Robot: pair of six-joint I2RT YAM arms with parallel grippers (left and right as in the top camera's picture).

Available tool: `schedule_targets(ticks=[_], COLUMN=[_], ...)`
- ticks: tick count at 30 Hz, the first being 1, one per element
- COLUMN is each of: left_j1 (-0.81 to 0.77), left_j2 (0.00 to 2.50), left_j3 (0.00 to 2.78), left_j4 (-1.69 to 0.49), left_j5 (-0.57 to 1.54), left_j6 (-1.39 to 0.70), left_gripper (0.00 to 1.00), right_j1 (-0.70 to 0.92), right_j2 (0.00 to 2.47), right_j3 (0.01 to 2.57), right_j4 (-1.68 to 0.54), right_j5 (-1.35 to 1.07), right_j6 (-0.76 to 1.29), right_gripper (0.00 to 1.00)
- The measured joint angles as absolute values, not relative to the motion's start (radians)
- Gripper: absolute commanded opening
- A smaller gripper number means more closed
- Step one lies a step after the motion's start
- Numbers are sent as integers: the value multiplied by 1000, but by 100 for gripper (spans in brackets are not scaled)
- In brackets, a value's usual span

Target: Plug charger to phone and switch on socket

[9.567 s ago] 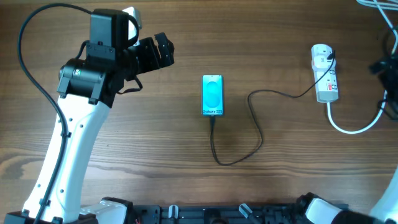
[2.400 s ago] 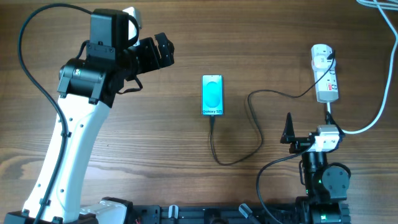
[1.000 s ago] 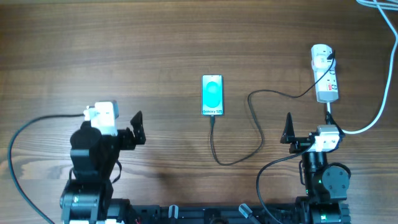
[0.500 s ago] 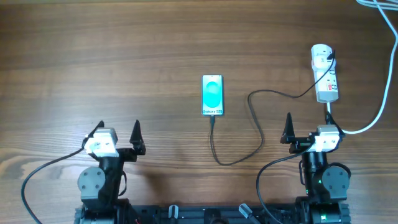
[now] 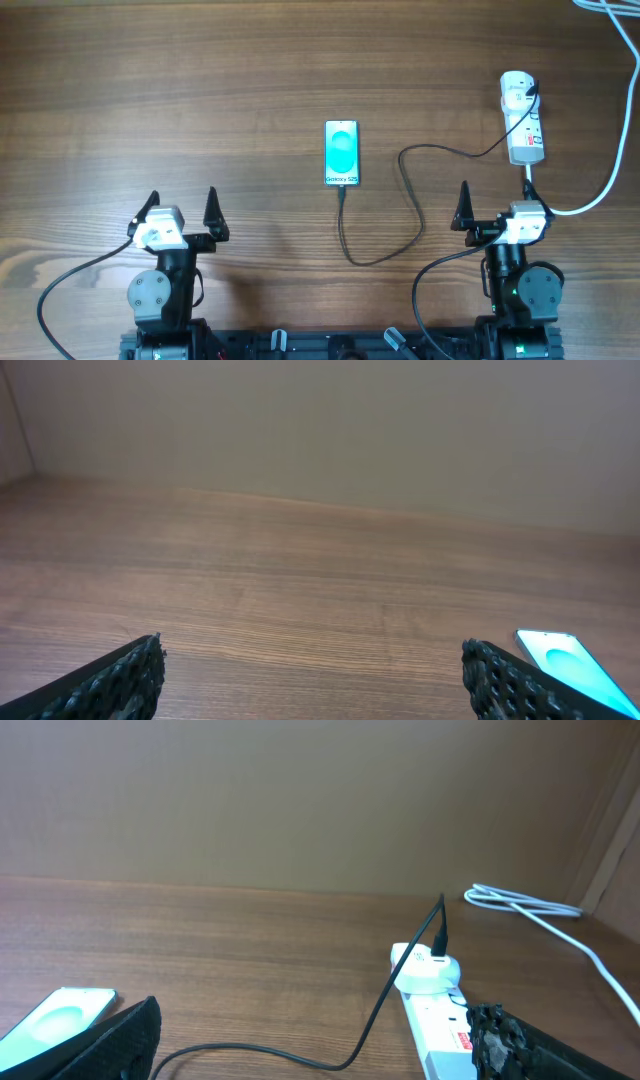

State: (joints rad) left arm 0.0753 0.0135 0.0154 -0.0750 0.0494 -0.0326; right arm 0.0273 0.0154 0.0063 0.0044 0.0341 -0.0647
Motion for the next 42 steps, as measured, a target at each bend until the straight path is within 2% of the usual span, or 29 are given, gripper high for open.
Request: schedule_targets(ticks=[9,42], left_j1=[75,75], left_j2=[14,14], left_j3=[15,15], left_j4=[-75,-75], left_j5=[27,27], left_j6=[33,33], left_gripper=[100,100], right_j1=[27,27], right_j2=[15,15], right_j3=[6,6], right_j4=[4,4], right_j5=[34,34], right_j6=[-65,-65], right_gripper=[100,100])
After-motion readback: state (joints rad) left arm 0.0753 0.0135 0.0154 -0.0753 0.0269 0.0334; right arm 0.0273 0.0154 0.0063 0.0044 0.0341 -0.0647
